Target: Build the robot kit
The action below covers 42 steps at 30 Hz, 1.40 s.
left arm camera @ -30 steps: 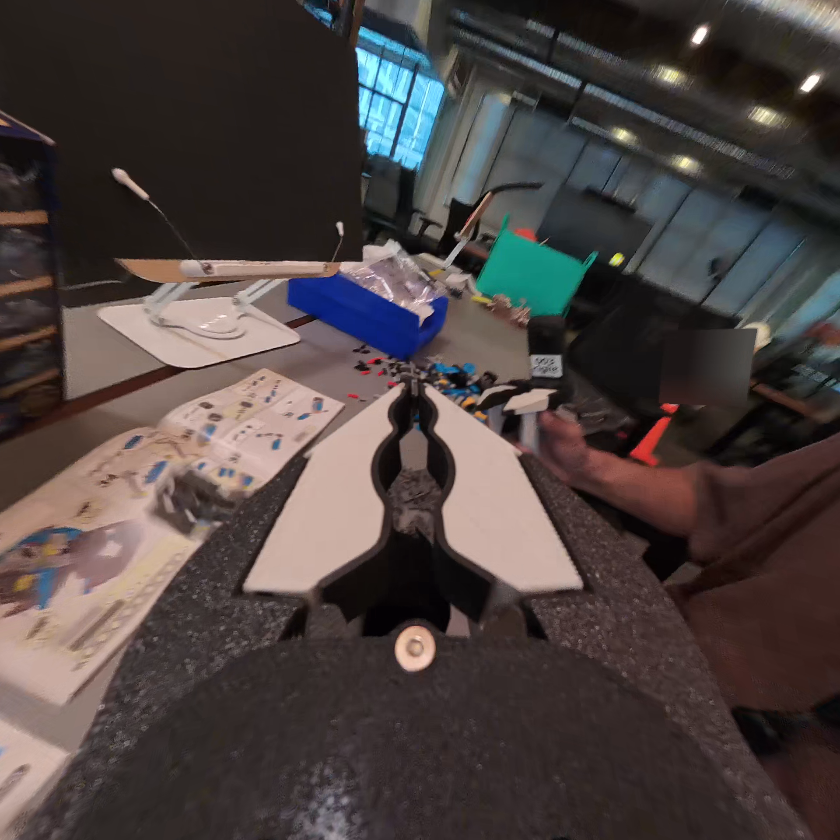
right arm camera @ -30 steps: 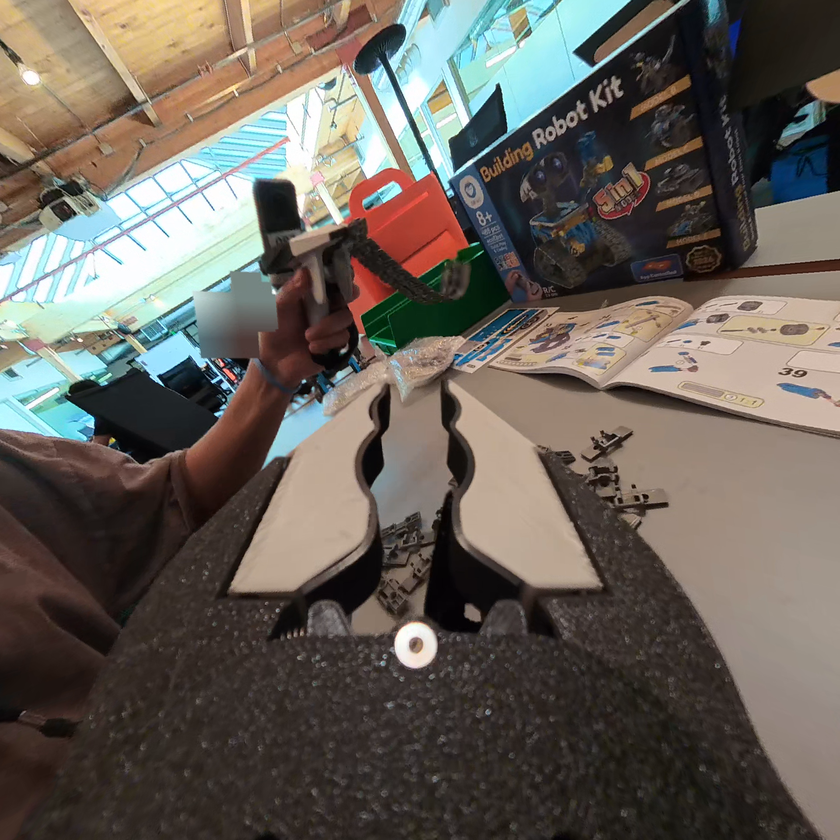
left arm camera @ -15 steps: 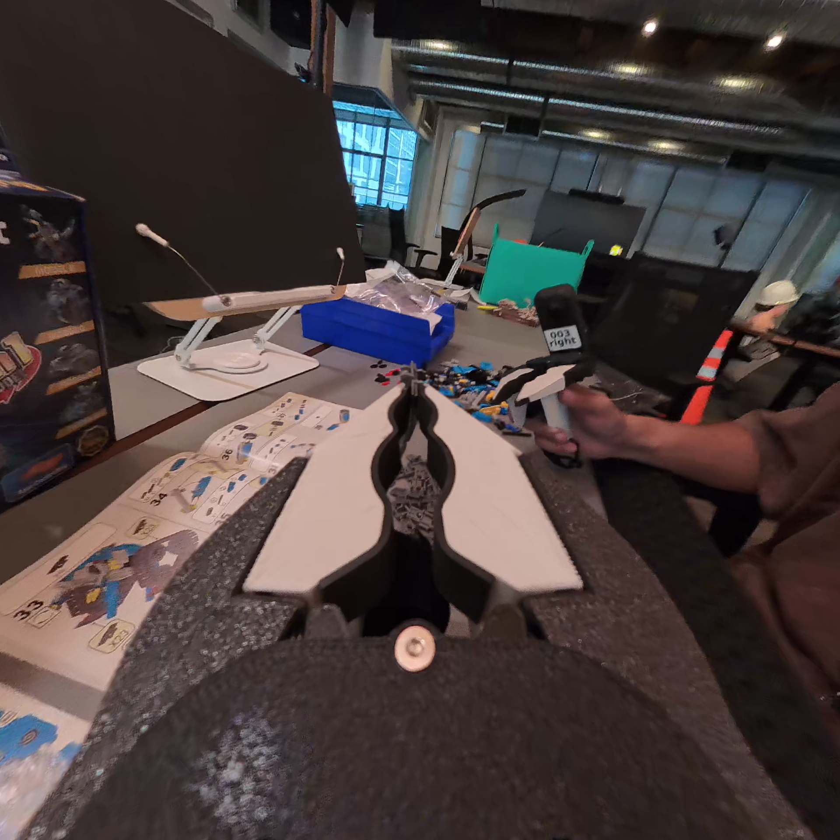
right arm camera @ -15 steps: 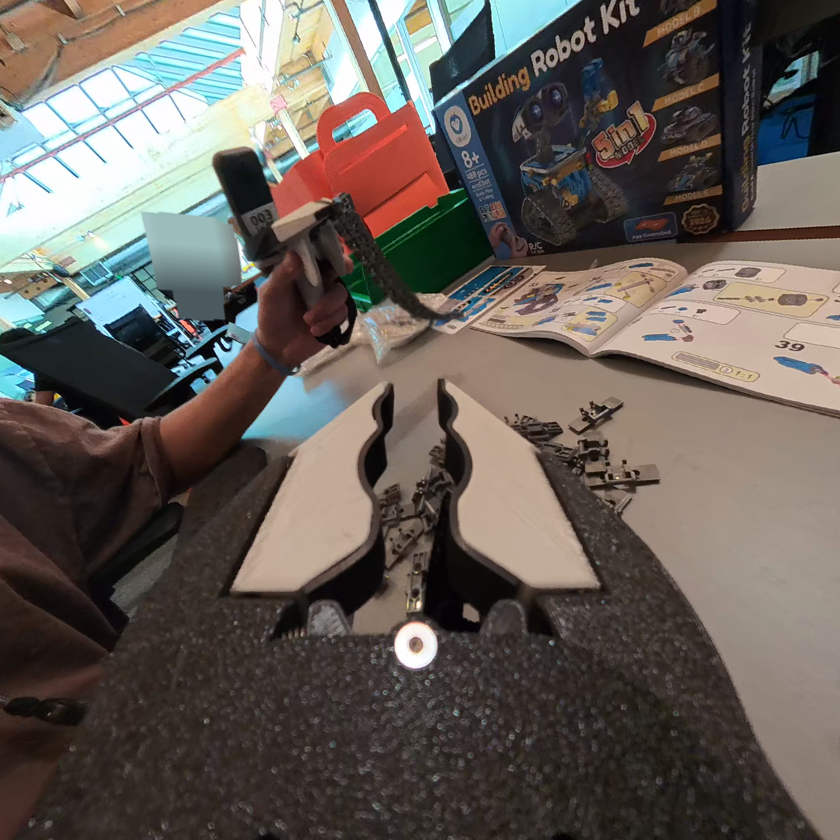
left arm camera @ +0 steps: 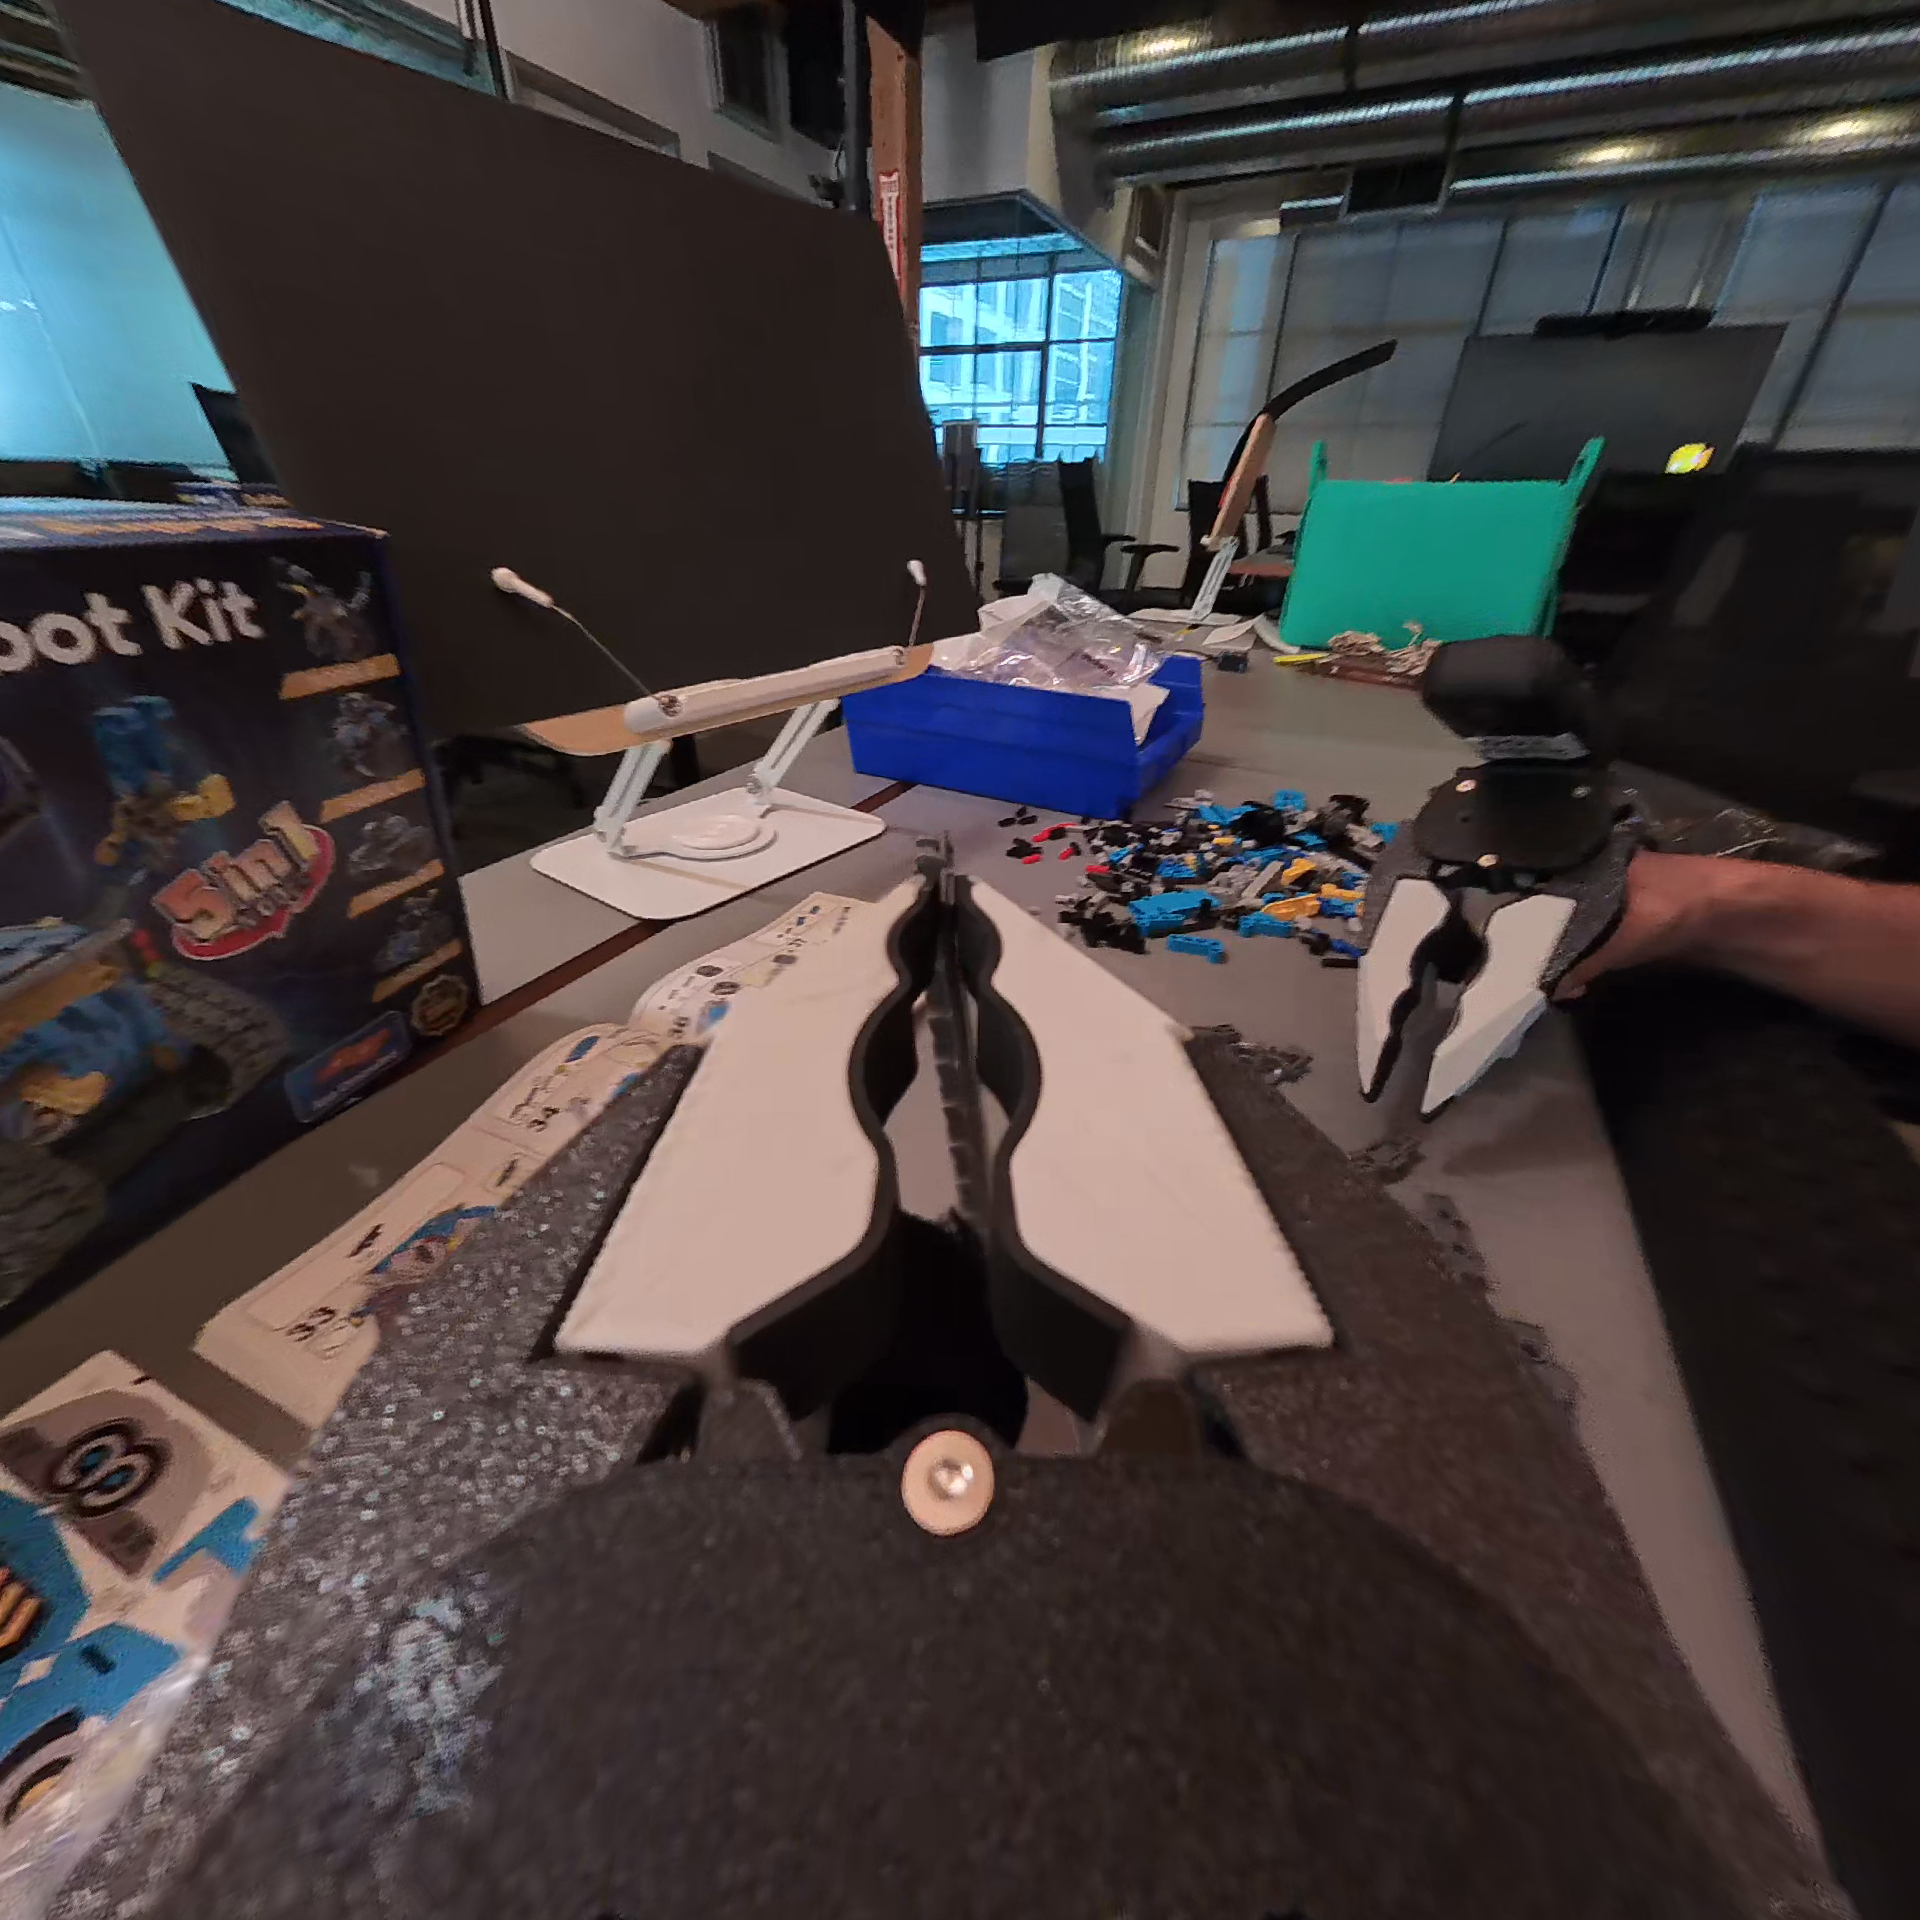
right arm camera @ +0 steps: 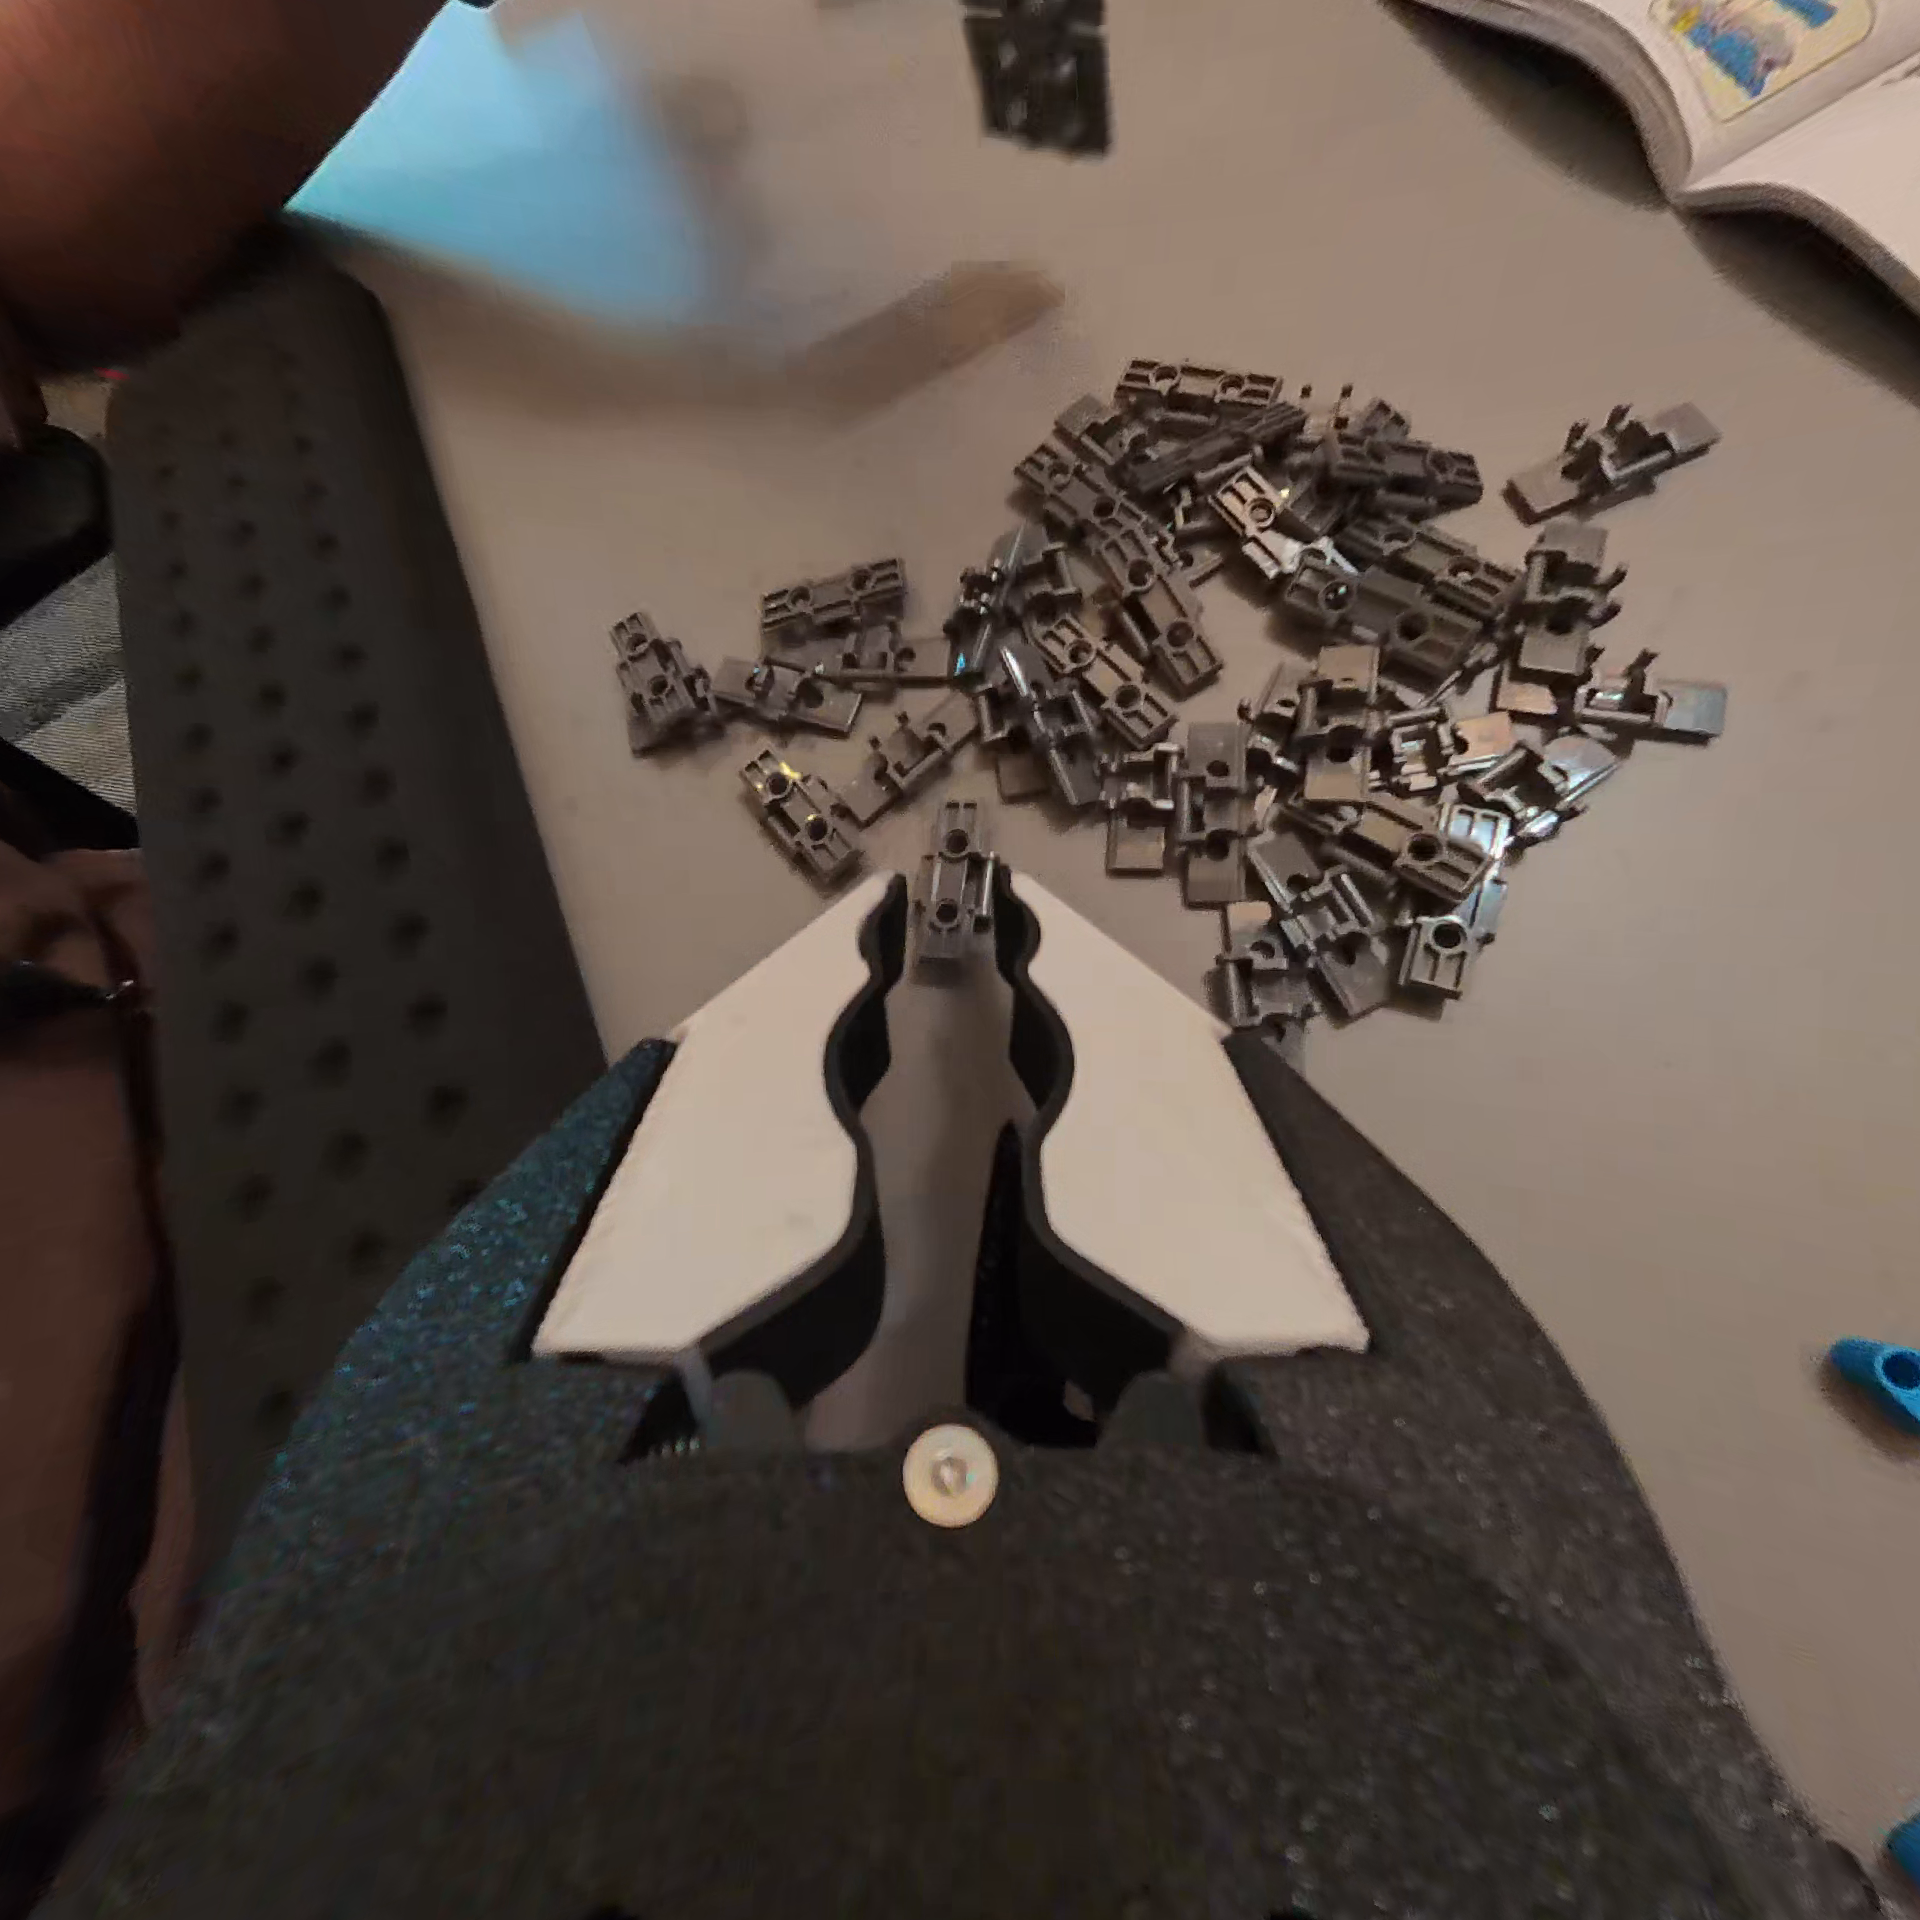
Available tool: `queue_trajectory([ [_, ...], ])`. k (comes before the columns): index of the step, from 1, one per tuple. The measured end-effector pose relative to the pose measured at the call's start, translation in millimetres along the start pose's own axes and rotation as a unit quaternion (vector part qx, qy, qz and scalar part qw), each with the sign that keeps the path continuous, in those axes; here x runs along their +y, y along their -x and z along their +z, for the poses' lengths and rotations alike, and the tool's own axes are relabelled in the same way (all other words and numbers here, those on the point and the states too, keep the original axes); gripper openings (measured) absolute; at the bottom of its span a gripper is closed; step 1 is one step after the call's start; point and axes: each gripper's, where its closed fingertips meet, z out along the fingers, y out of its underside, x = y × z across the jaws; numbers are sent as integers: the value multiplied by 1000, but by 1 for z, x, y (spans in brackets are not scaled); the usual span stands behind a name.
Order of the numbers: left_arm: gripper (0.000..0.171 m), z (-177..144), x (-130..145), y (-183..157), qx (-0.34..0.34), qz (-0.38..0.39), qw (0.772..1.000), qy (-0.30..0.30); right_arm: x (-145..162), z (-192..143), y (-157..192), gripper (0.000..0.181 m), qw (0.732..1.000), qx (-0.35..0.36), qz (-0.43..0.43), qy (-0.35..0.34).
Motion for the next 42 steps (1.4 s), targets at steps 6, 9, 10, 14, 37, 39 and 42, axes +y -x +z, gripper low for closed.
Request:
queue_trajectory([
  [6,2,4,5,-4,32,-49,998,-3,13,4,-3,19,998,20,-43,37],
  [9,2,4,5,-6,45,-70,996,-9,18,8,0,20,999,0,-18,47],
  [10,2,4,5,-6,48,-75,996,-10,18,9,2,21,999,-14,0,46],
  [14,2,4,6,-6,51,-78,996,-9,17,11,-3,20,999,-7,23,44],
  [37,2,9,11,-12,60,-79,995,0,-5,12,-9,30,999,36,-11,0],
  [39,2,9,12,-13,61,-79,995,1,-1,8,-2,26,1000,9,-10,4],
  [42,2,10,13,-14,62,-79,995,4,14,8,3,24,999,-4,-17,37],
])
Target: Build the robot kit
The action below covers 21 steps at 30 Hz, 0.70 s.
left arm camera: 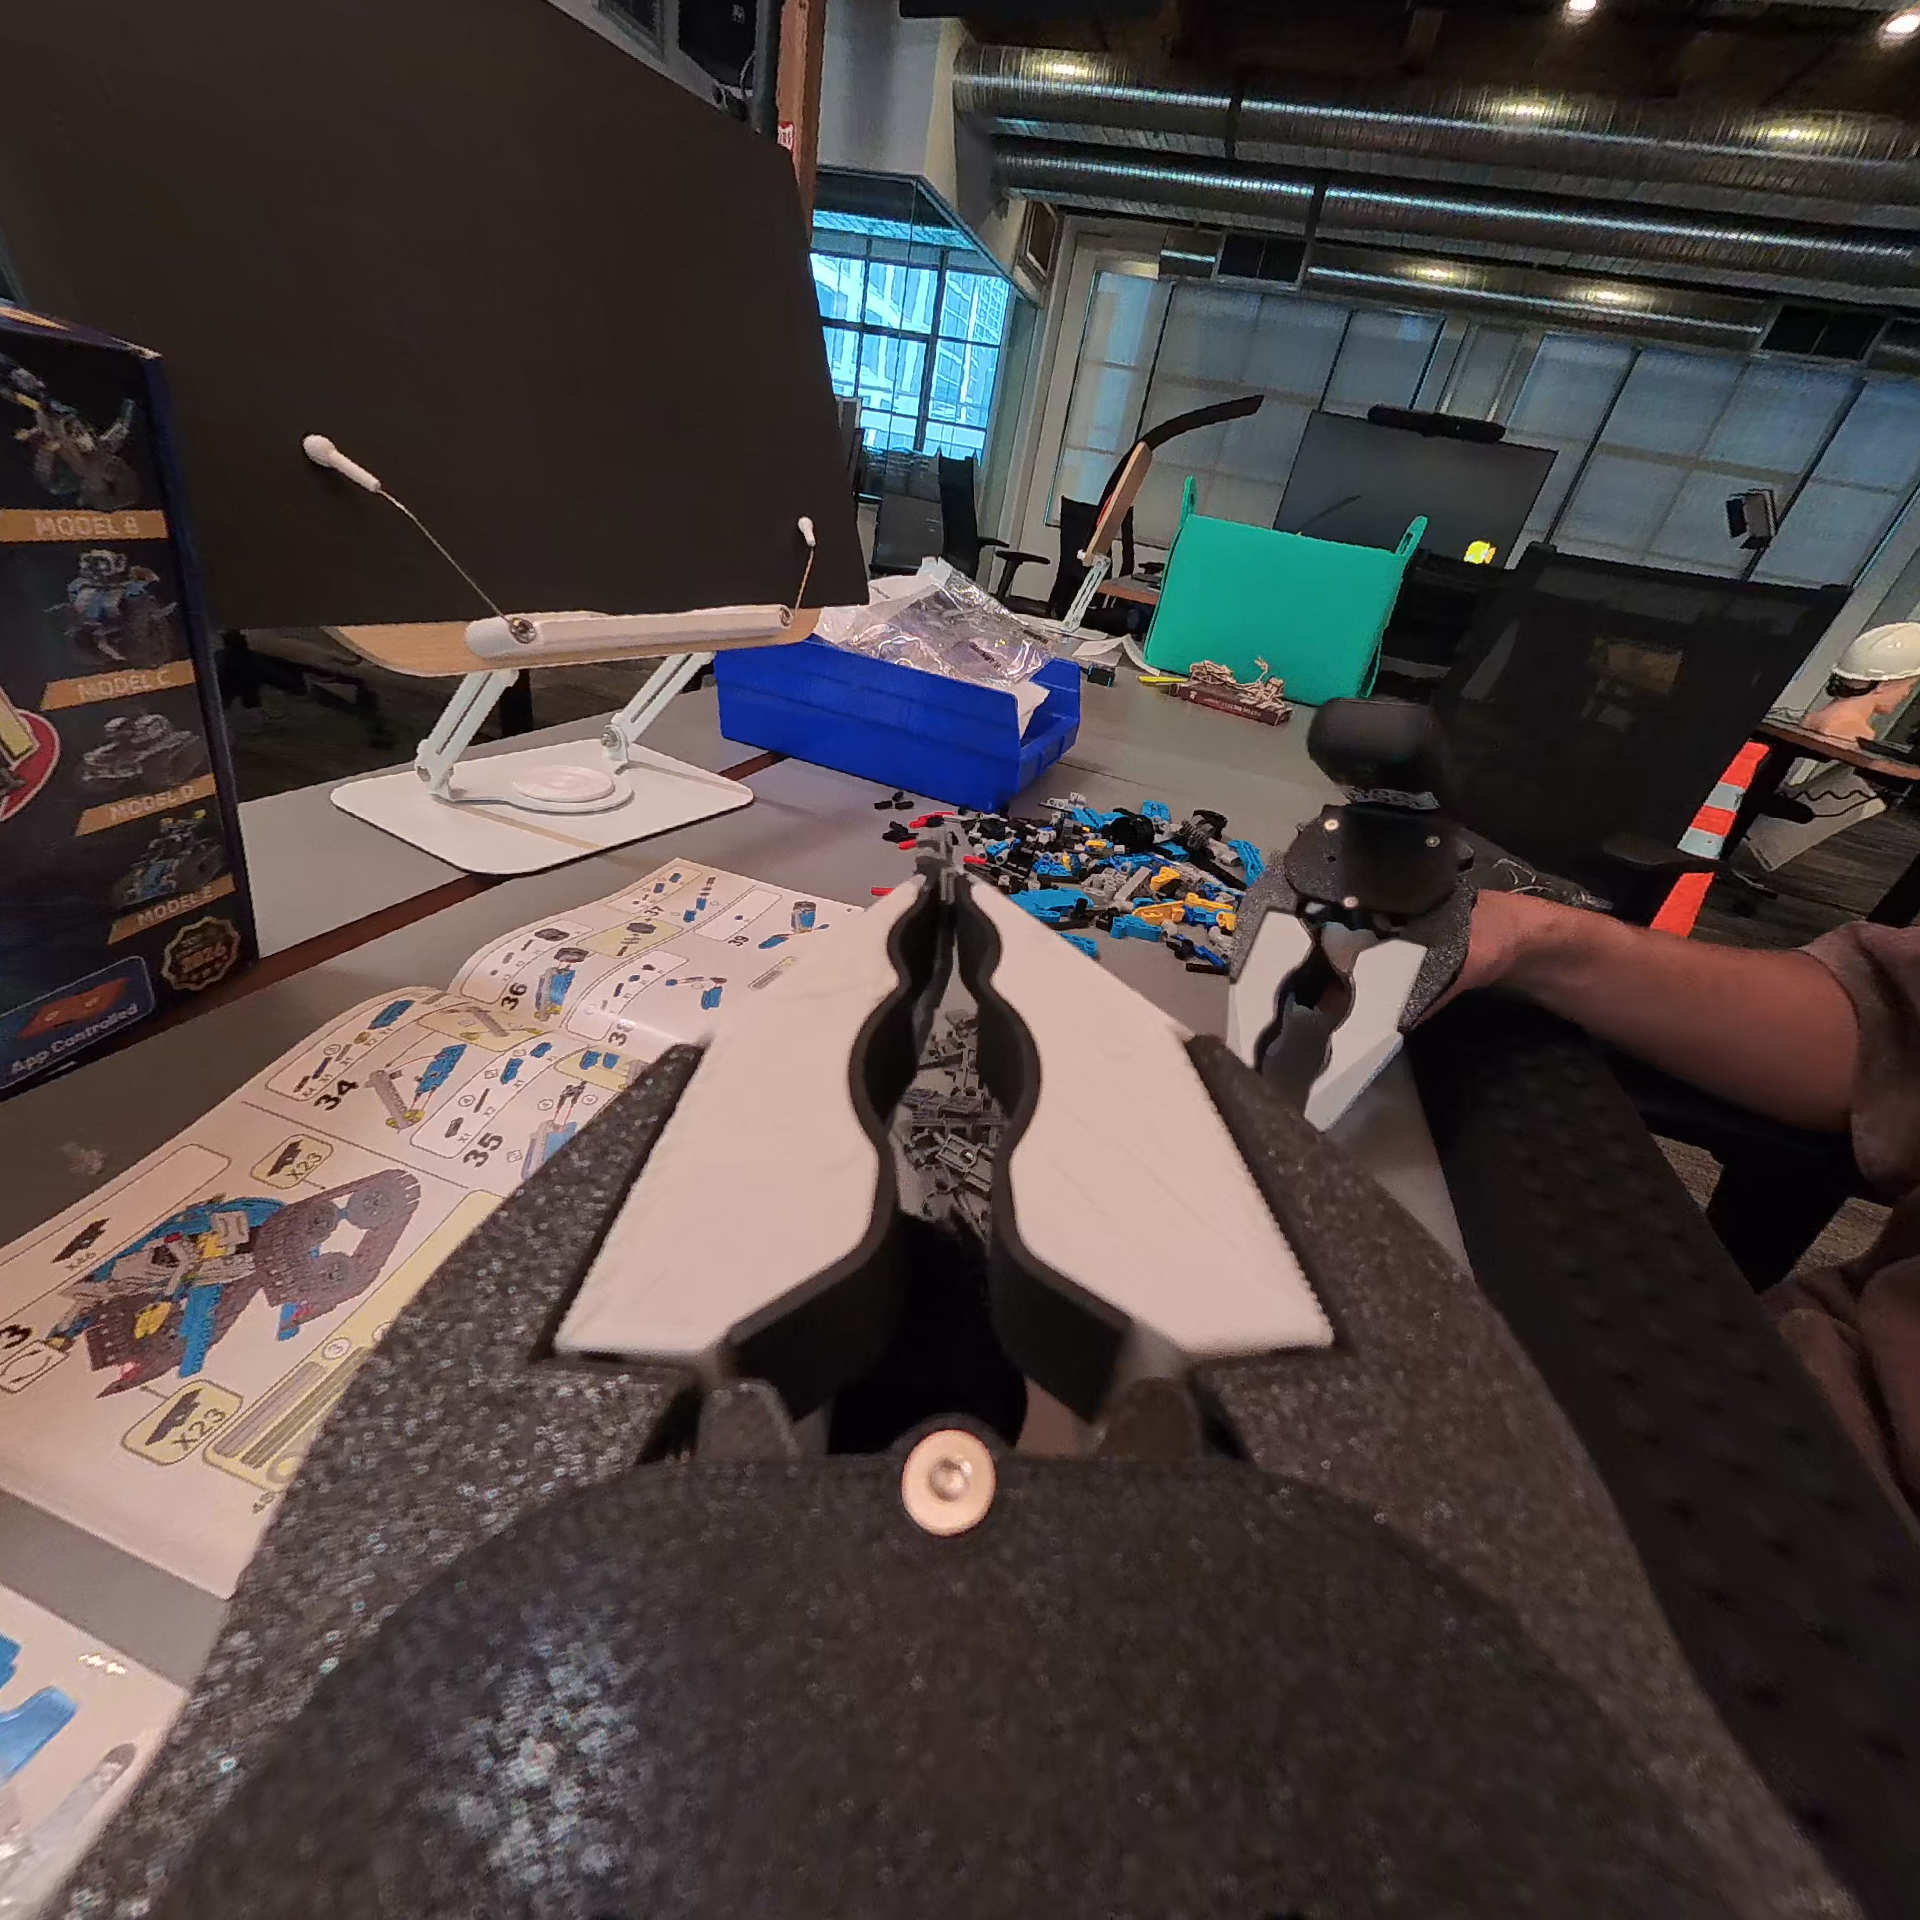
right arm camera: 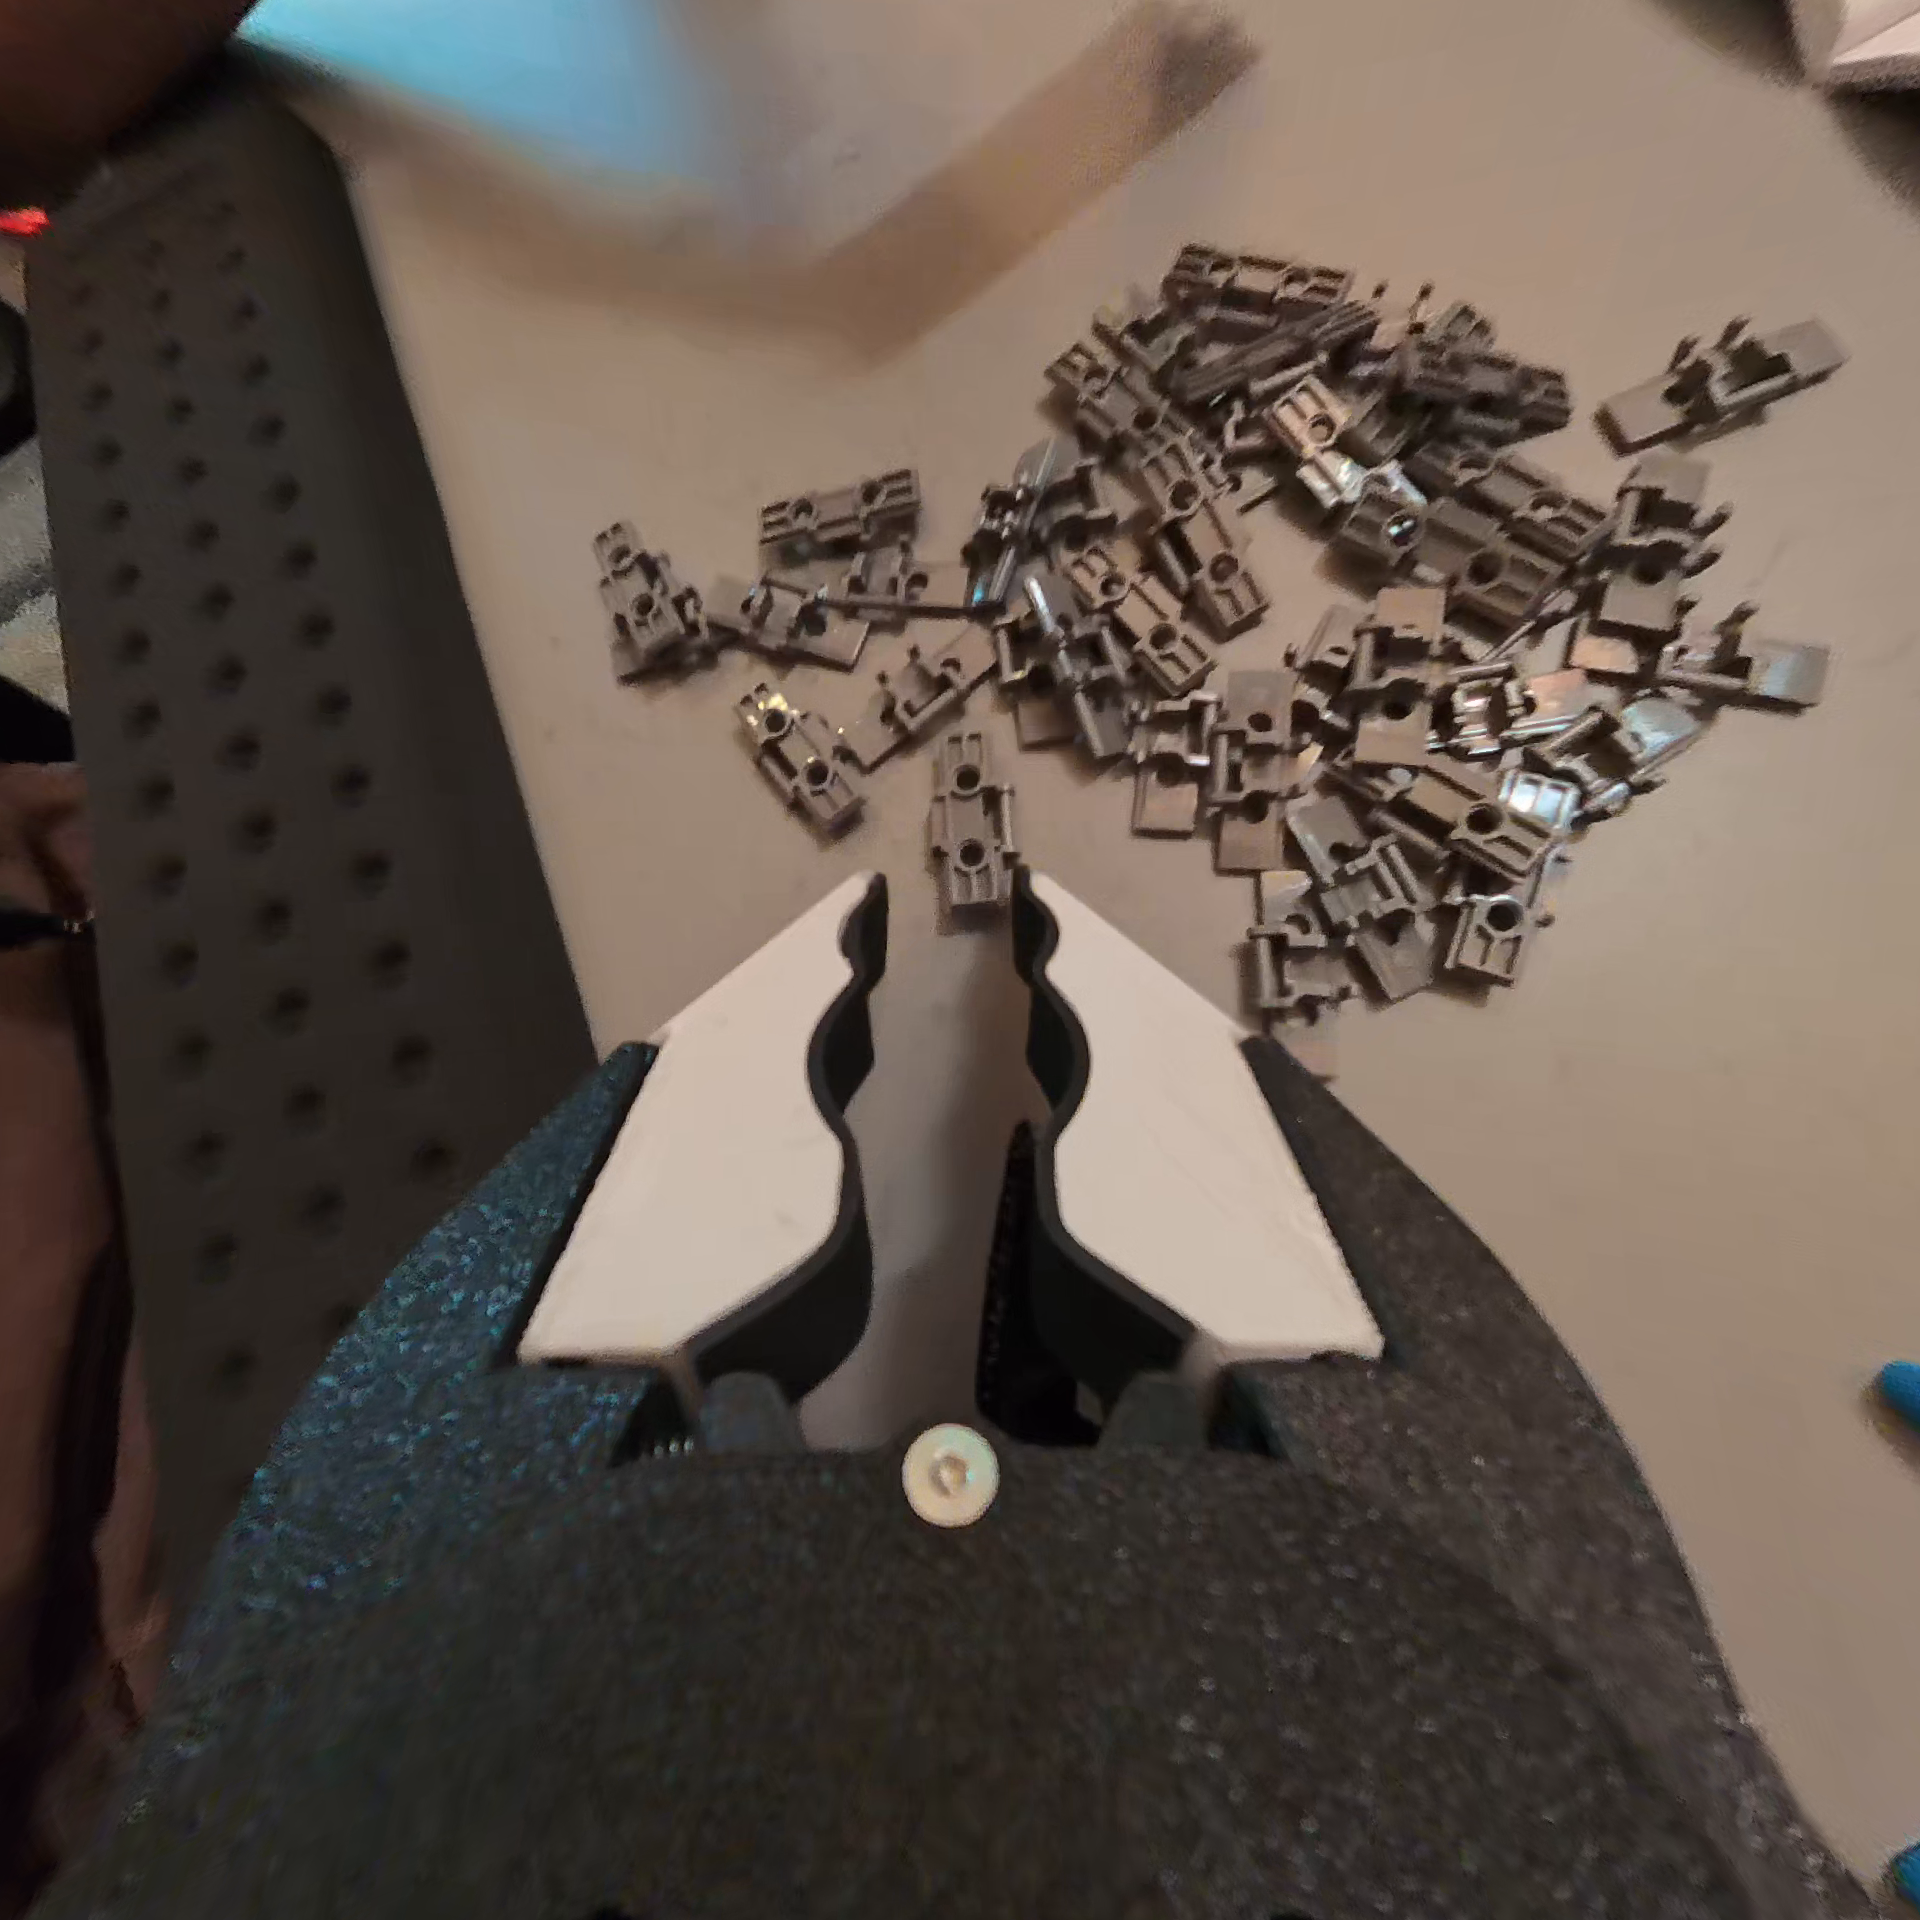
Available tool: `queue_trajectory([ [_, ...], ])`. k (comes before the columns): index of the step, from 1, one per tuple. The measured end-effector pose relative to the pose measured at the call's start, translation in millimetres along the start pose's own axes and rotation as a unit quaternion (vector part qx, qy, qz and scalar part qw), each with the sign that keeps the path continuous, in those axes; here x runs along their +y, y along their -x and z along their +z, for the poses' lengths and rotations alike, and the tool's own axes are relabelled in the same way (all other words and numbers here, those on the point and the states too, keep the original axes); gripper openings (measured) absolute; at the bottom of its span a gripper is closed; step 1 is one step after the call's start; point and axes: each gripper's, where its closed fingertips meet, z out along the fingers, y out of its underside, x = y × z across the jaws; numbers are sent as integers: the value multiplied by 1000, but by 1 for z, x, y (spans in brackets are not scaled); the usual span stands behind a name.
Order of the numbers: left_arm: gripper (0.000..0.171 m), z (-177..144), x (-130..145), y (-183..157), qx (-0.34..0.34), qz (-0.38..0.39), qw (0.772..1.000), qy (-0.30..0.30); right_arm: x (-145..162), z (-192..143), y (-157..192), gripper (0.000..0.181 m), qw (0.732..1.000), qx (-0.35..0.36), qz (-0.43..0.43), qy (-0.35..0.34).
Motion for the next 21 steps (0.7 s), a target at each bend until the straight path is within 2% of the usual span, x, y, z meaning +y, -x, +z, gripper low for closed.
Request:
queue_trajectory([
  [7,2,0,1,0,0,0,1000,2,-6,9,35,23,997,-69,-23,10],
  [9,2,0,0,0,0,1,1000,2,-11,6,29,23,998,-54,-28,2],
  [12,2,0,0,-1,1,2,1000,2,-15,4,0,28,999,20,-30,0],
  [14,2,1,2,-1,2,2,1000,4,-14,6,-3,37,999,28,-24,12],
  [17,2,2,2,-3,5,1,1000,6,-12,11,-5,35,996,47,-66,27],
  [21,2,3,3,-5,9,1,1000,7,-17,11,-2,27,996,-22,-75,42],
])
